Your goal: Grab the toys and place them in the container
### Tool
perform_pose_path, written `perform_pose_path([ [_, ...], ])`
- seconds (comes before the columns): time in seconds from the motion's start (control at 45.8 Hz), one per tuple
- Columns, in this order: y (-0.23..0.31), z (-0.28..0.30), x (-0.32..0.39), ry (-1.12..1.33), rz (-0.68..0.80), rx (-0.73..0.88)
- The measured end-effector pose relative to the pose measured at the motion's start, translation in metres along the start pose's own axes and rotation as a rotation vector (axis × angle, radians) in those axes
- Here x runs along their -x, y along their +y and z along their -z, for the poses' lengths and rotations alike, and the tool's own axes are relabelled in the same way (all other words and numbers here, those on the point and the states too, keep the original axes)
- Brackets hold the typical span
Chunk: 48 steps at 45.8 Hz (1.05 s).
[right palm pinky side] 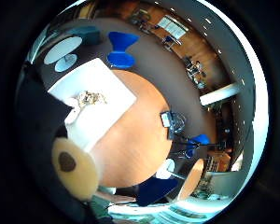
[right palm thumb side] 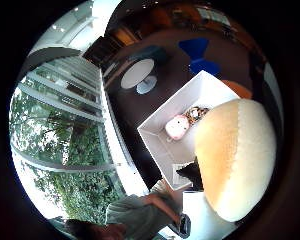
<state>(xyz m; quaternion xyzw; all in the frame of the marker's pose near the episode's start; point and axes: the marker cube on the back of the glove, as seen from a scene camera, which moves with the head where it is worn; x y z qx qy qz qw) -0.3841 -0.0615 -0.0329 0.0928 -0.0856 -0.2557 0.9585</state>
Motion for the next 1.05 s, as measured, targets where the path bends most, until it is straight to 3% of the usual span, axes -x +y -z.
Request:
perform_pose_path([
  [0.044,-0.002,-0.007,0.016,-0.015,0.143,0.002],
  [0.087,-0.005,-0.015,0.021,0.0,0.18,0.012],
  [0.48,-0.015,-0.079,0.098,0.115,0.152,0.544],
  [0.612,-0.013,-0.066,0.086,0.093,0.134,0.498],
  [0.699,-0.013,-0.053,0.084,0.056,0.001,0.45],
  [0.808,0.005,-0.043,0.069,0.091,0.189,0.414],
  [1.048,0.019,-0.035,0.053,0.075,0.189,0.383],
])
